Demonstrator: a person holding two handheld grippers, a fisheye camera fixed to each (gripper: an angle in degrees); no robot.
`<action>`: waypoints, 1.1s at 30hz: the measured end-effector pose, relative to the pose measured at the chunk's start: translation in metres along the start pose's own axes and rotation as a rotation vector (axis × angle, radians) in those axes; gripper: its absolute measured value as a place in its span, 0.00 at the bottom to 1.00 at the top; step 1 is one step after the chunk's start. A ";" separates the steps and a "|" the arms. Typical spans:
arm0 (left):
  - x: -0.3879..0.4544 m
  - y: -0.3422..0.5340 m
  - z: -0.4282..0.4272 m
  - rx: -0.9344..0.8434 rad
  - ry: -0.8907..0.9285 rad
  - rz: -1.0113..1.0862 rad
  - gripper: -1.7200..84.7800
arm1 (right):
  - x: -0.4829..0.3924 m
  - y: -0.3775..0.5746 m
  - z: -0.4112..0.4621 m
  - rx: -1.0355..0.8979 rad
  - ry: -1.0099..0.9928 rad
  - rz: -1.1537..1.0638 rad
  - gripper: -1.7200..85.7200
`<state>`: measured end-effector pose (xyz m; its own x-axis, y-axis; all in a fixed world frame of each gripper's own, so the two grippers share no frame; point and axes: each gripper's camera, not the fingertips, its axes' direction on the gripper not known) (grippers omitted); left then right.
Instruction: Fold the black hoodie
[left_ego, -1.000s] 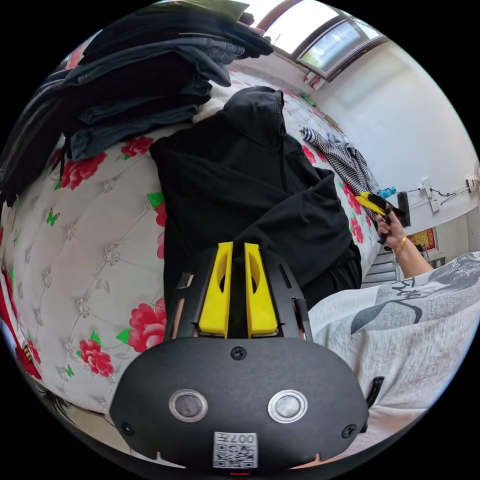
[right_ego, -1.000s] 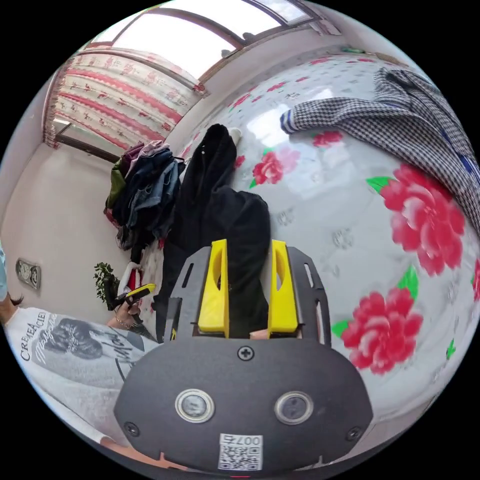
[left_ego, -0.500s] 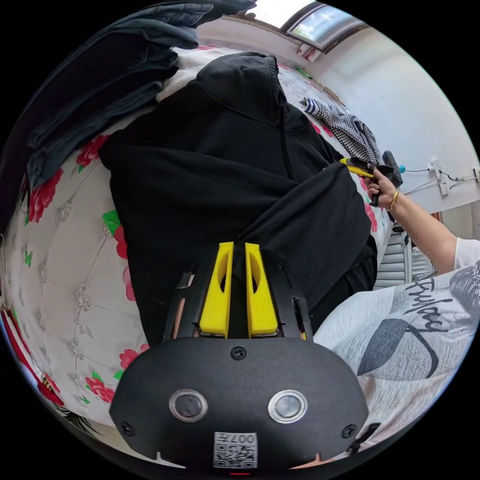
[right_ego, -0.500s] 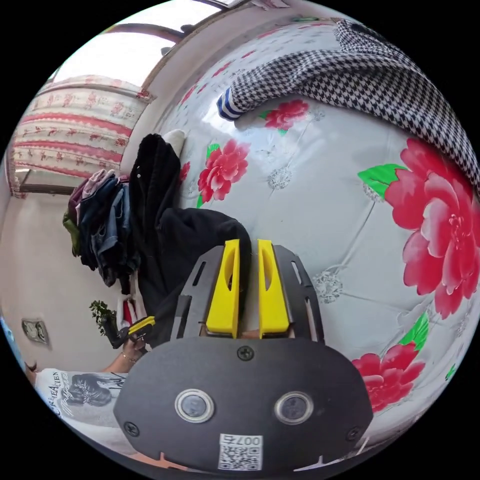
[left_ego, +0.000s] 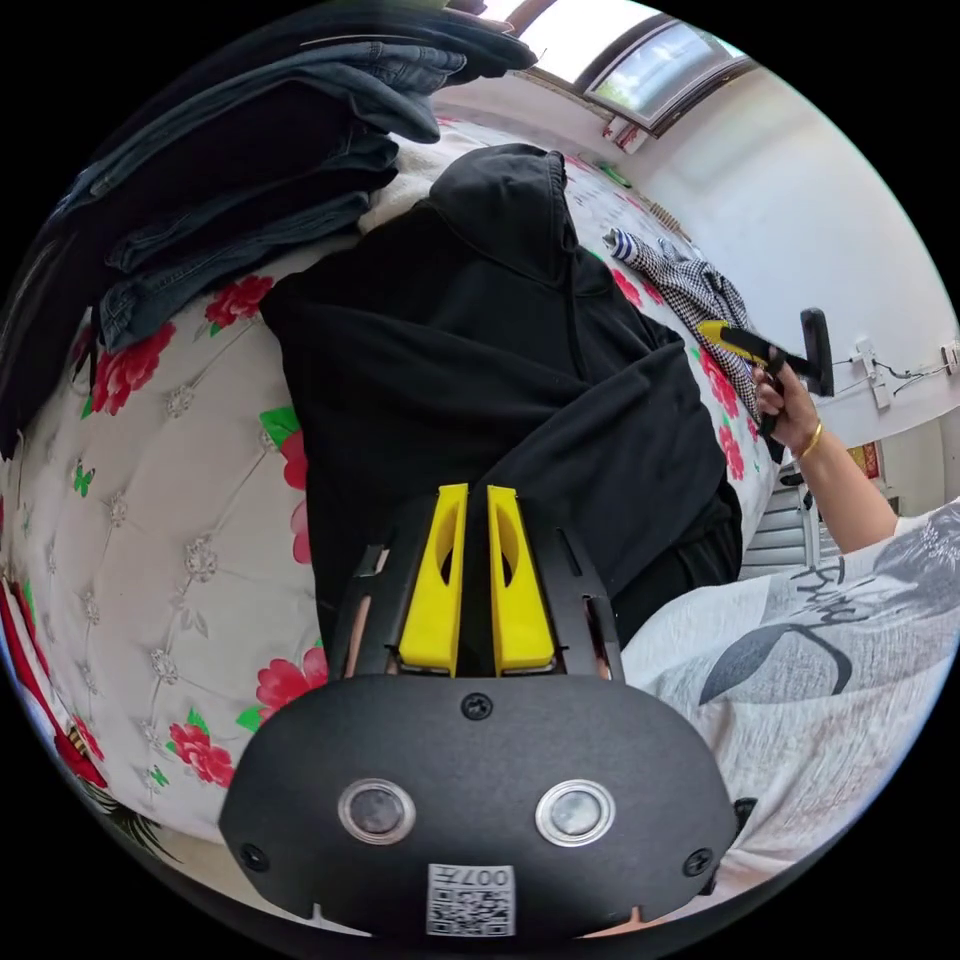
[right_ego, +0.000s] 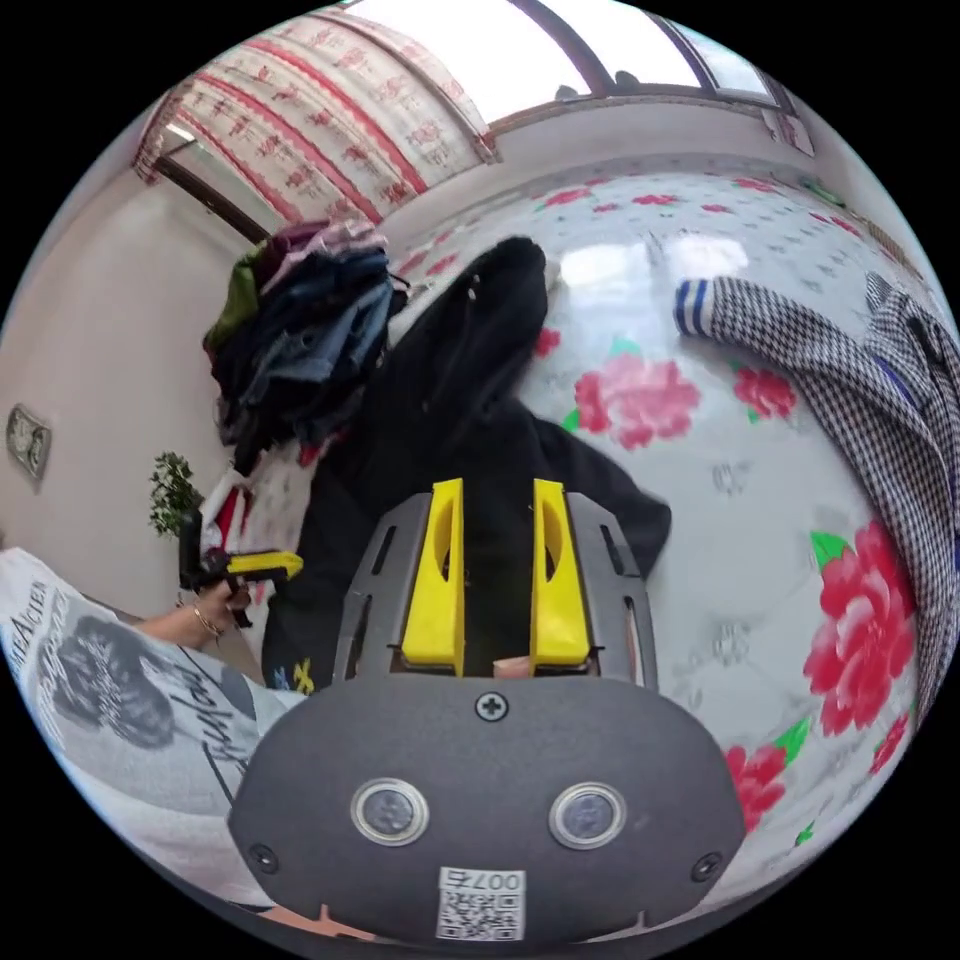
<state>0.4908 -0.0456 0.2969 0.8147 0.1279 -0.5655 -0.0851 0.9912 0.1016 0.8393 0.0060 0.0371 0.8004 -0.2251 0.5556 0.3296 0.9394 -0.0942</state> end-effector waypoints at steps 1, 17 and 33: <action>0.001 -0.004 -0.001 0.009 0.000 0.002 0.06 | 0.001 -0.030 0.001 0.042 -0.042 -0.005 0.14; -0.020 0.005 -0.009 0.049 -0.026 -0.113 0.03 | 0.036 -0.304 0.150 0.001 -0.075 0.113 0.12; 0.004 0.055 -0.058 0.190 0.040 -0.021 0.02 | -0.335 0.020 -0.059 0.334 0.017 -0.703 0.08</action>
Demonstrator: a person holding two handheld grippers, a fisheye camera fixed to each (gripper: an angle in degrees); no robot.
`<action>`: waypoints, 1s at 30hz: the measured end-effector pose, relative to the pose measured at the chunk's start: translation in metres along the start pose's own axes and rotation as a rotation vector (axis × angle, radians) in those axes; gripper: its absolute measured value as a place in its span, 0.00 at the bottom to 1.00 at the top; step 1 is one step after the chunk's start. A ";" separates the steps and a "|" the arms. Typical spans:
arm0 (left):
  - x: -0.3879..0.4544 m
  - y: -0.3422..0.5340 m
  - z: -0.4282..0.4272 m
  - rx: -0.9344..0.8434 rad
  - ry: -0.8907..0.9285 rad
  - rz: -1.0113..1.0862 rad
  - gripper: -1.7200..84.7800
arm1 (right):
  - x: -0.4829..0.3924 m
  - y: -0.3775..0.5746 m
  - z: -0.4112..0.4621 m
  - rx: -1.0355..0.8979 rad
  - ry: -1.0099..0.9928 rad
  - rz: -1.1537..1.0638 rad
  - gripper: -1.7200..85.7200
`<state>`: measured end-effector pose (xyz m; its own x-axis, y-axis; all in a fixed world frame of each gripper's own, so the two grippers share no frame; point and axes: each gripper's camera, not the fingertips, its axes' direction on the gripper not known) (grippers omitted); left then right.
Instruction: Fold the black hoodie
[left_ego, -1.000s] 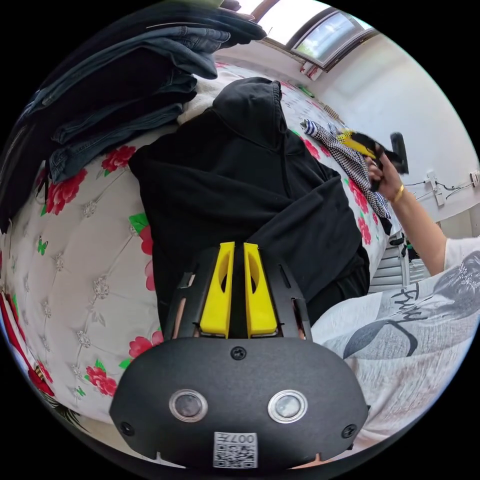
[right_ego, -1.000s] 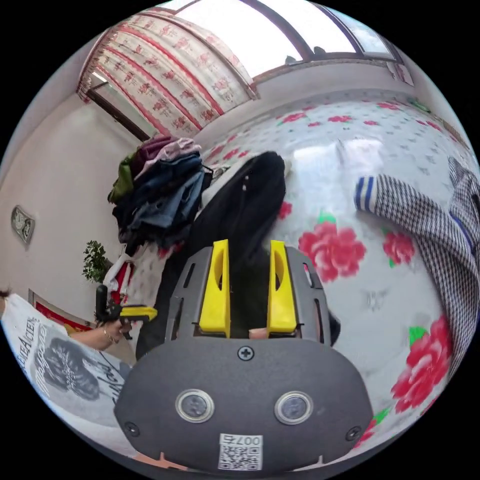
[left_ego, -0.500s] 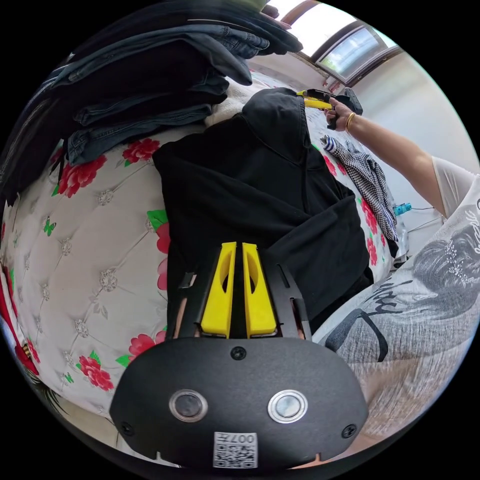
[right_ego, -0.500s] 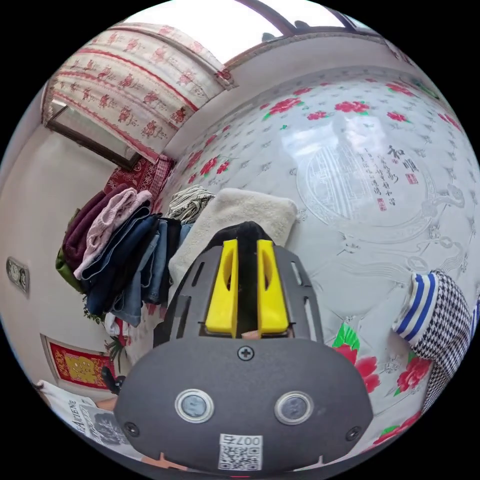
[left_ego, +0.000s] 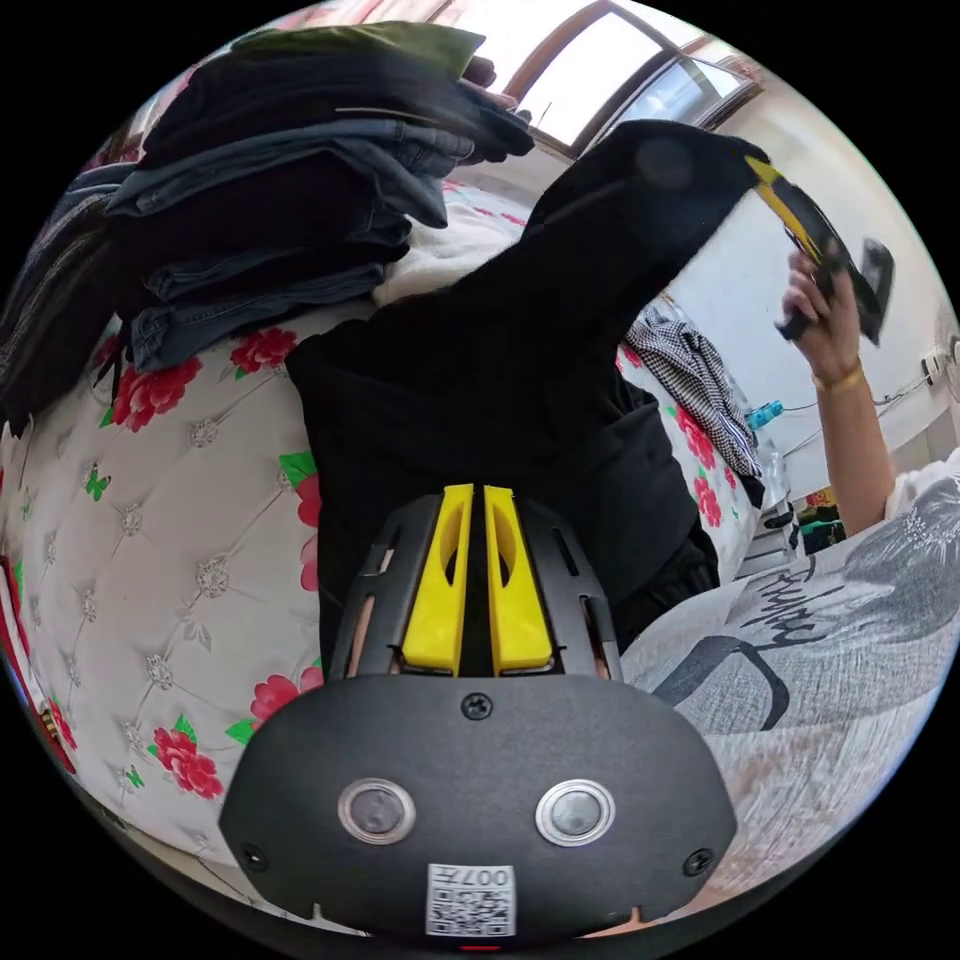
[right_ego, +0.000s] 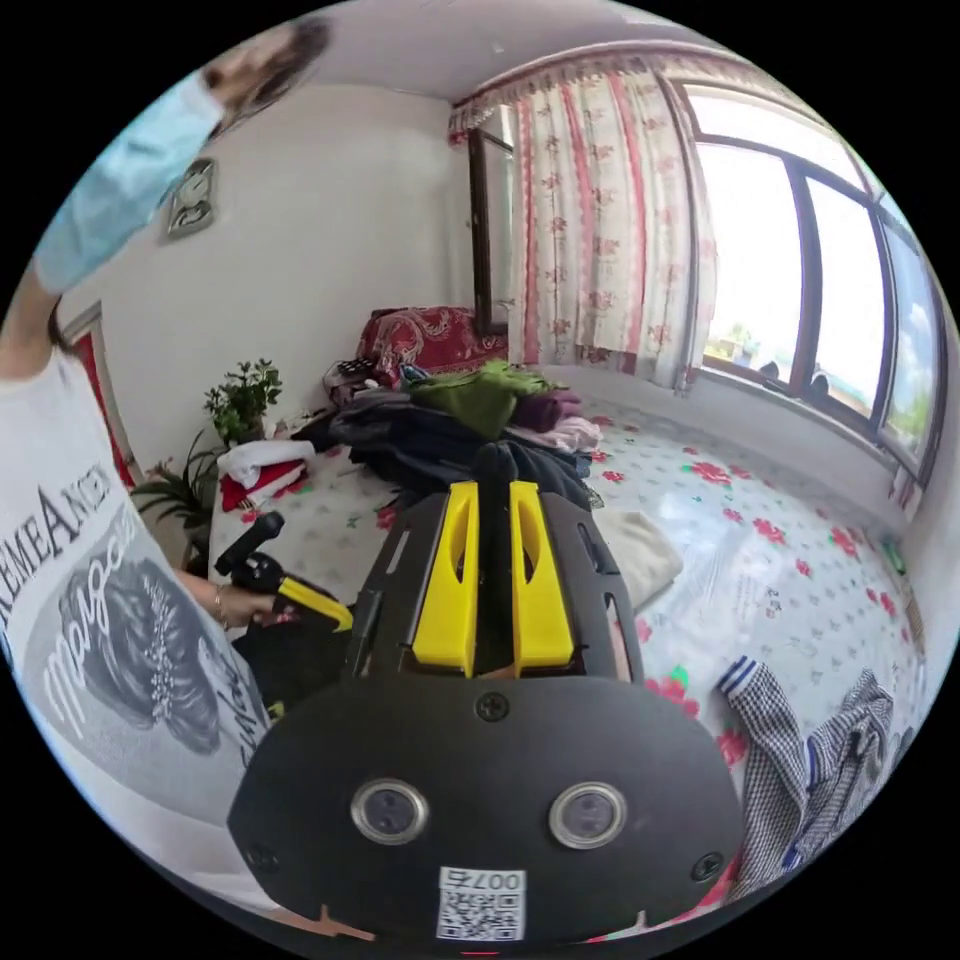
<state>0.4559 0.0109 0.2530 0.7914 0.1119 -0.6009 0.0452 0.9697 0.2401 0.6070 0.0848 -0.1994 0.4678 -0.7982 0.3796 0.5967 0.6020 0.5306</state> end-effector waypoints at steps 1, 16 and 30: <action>0.003 0.007 -0.008 0.012 0.006 0.011 0.03 | -0.042 0.019 -0.010 -0.023 0.036 -0.017 0.08; 0.043 0.066 -0.021 -0.077 0.160 0.206 0.10 | -0.176 0.191 0.088 -0.574 -0.189 0.184 0.10; 0.101 0.055 -0.018 -0.047 0.071 0.362 0.10 | -0.048 0.211 0.163 -0.600 -0.133 0.624 0.12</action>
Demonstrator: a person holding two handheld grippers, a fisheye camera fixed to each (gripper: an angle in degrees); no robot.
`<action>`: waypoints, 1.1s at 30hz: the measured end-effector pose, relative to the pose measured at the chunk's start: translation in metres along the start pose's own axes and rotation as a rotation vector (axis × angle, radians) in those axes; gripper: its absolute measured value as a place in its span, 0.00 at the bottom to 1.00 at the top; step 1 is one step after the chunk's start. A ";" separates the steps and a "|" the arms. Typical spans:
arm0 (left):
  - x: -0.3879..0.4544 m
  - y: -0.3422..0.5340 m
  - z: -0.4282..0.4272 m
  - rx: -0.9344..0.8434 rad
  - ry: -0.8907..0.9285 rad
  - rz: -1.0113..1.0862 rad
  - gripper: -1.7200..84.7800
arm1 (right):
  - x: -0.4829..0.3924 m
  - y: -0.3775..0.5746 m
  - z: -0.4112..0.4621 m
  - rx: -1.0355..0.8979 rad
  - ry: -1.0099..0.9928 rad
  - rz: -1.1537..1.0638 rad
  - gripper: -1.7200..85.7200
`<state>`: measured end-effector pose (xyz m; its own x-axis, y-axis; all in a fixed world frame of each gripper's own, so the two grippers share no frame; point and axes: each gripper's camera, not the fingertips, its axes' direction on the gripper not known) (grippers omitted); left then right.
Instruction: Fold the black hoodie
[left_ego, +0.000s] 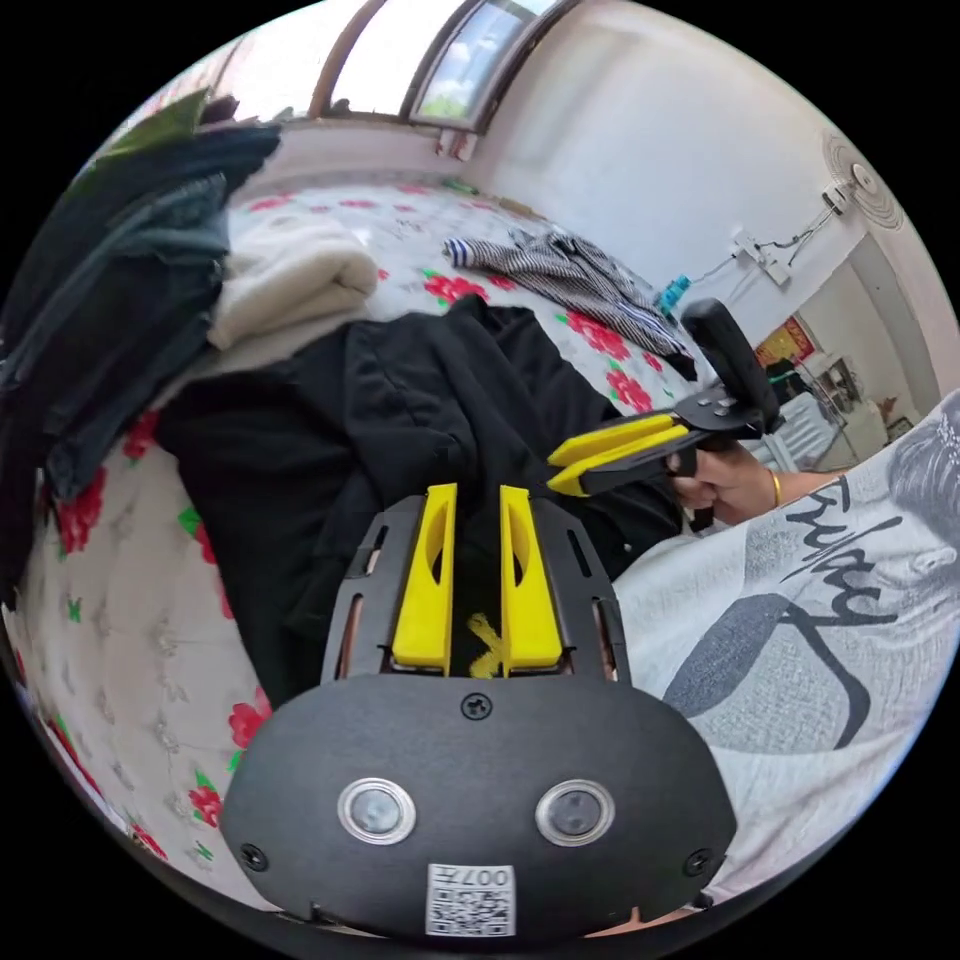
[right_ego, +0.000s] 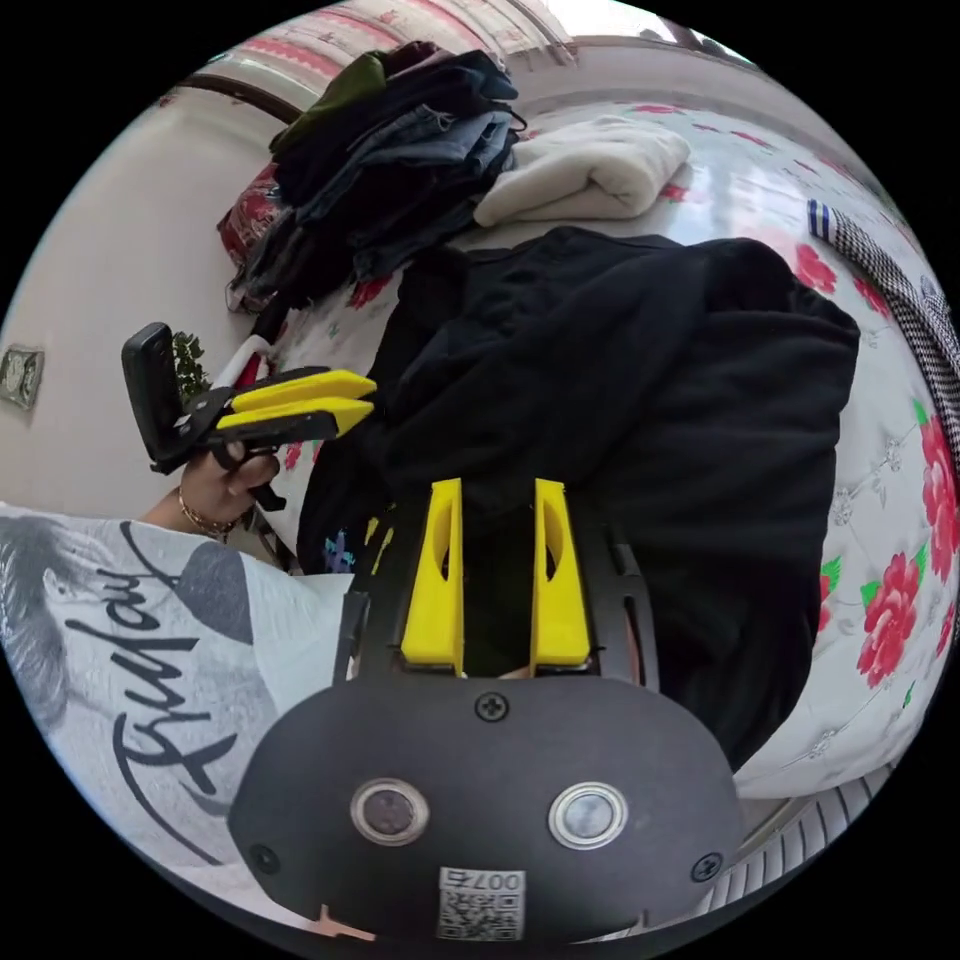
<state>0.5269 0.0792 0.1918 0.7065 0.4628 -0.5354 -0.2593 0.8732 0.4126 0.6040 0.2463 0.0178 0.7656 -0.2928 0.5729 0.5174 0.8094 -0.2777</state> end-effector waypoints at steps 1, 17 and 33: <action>-0.006 -0.002 -0.010 0.033 -0.026 -0.008 0.10 | 0.002 0.000 -0.008 0.011 -0.008 -0.010 0.12; -0.082 -0.073 -0.011 -0.016 0.242 -0.215 0.01 | 0.026 -0.037 -0.023 -0.037 -0.378 0.014 0.02; -0.158 0.000 0.004 -0.045 0.315 -0.547 0.05 | -0.035 -0.017 -0.007 -0.227 -0.146 -0.179 0.02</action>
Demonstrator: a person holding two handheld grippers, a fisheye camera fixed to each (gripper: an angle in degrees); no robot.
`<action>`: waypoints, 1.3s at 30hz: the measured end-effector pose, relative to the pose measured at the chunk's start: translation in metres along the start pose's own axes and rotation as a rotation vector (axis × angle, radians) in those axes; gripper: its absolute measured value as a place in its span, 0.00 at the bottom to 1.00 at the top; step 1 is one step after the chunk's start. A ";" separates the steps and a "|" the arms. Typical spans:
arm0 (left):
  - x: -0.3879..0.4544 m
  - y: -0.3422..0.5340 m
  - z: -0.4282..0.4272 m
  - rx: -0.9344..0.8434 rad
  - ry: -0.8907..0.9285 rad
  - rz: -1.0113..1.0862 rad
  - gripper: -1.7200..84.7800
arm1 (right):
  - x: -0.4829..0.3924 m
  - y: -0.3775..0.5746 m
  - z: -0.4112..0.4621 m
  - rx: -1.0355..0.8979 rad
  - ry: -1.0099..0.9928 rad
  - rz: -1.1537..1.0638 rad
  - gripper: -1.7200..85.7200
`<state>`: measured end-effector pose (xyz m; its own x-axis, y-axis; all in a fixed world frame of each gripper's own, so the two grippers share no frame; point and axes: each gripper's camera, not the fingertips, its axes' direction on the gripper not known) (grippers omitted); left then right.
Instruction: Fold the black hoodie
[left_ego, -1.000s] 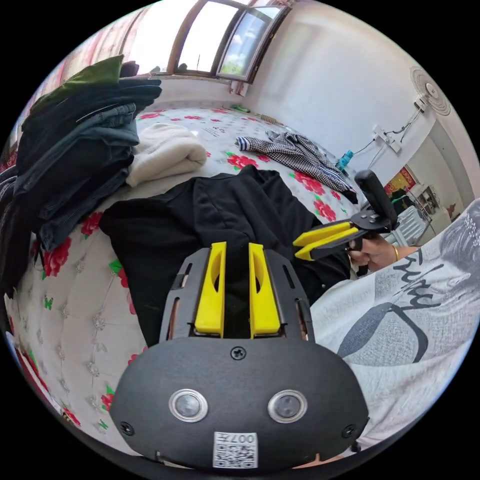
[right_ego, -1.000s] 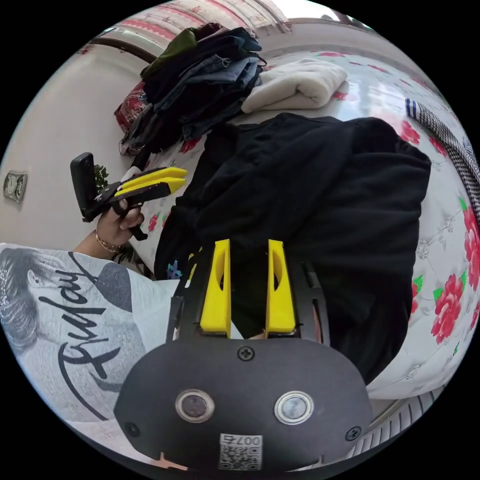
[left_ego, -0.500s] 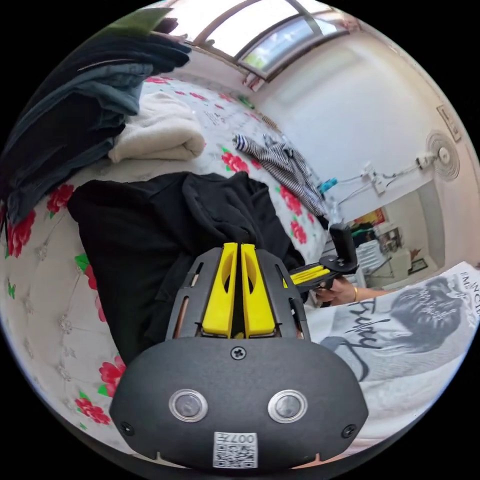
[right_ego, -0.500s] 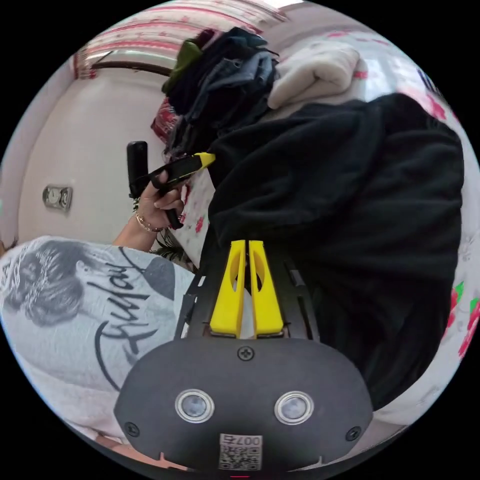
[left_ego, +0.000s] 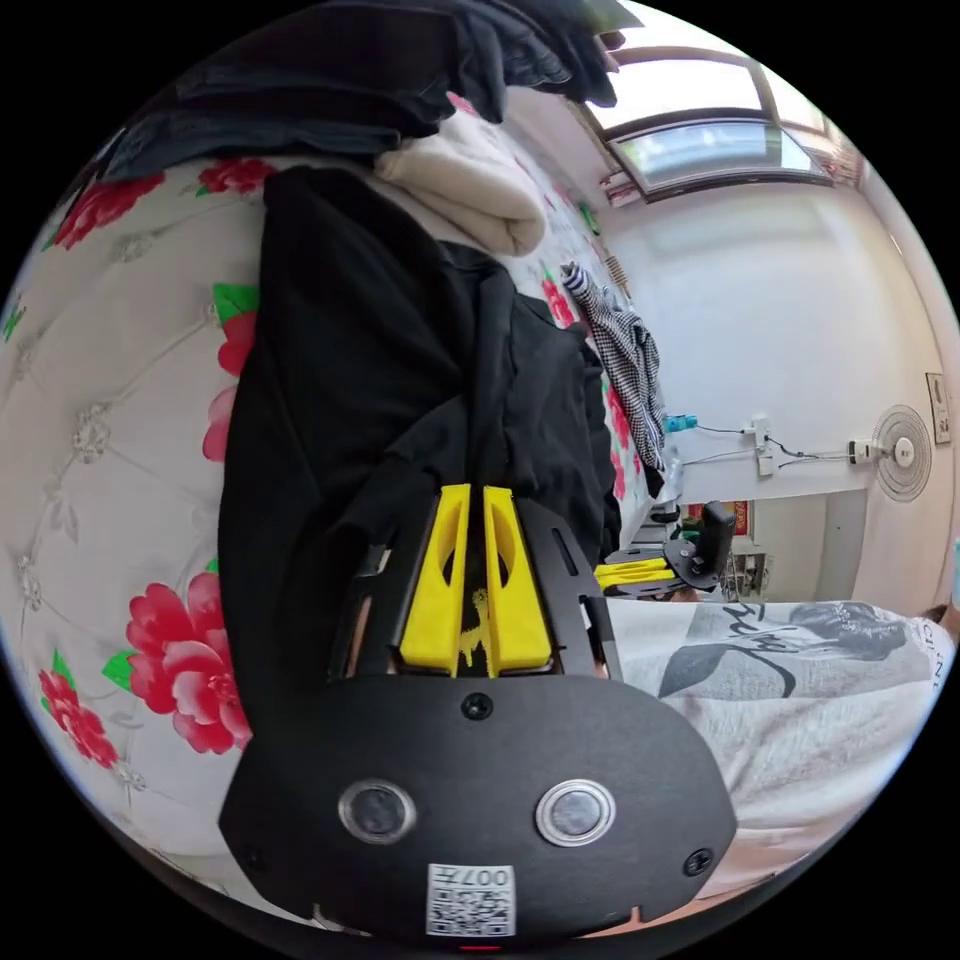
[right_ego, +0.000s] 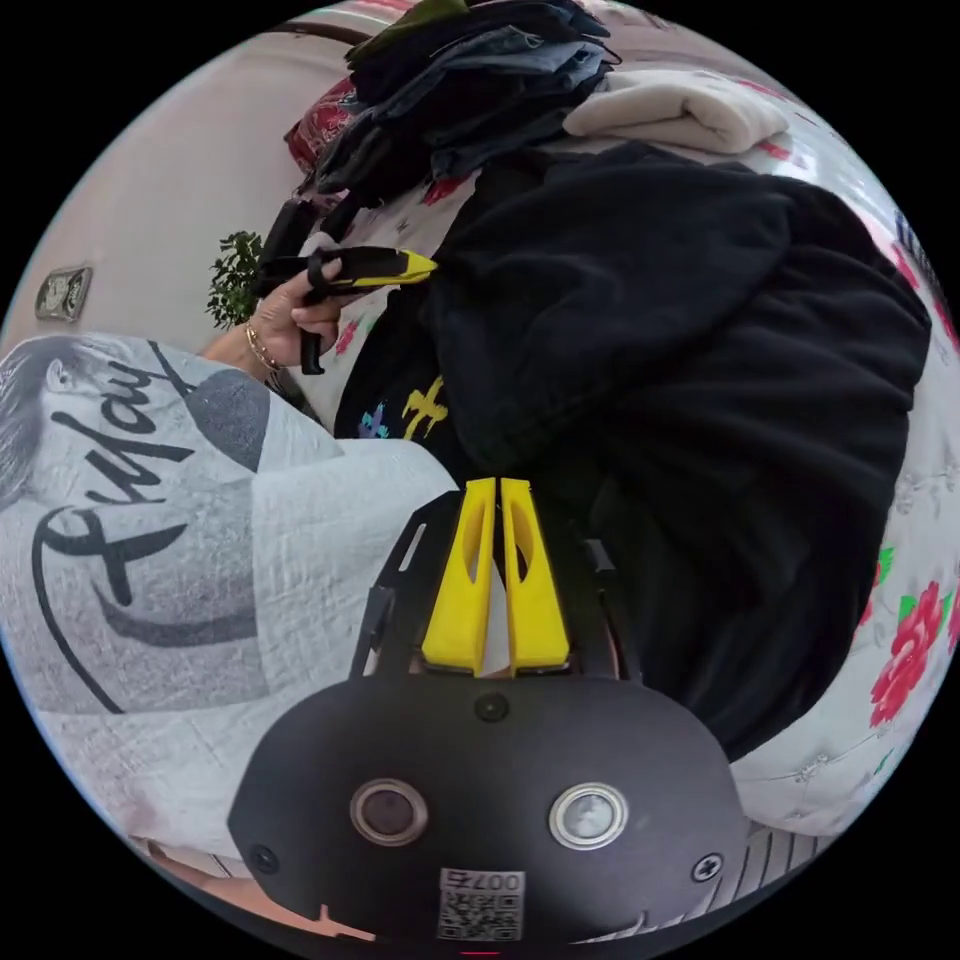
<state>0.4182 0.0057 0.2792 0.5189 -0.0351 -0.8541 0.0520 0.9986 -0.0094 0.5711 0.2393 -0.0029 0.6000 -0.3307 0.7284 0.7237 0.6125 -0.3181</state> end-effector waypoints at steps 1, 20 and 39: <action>0.012 0.001 -0.015 0.029 -0.035 0.038 0.06 | -0.010 -0.001 -0.015 0.051 0.039 -0.003 0.02; 0.080 0.004 0.022 -0.023 -0.192 0.244 0.08 | -0.018 -0.024 -0.105 0.368 0.096 0.168 0.05; -0.019 0.227 0.022 -0.224 -0.395 -0.121 0.15 | 0.101 0.188 -0.080 0.079 -0.021 0.603 0.19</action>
<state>0.4390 0.2322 0.3052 0.8077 -0.1206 -0.5771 -0.0307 0.9689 -0.2455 0.7948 0.2635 -0.0377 0.8890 0.1046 0.4458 0.2302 0.7394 -0.6326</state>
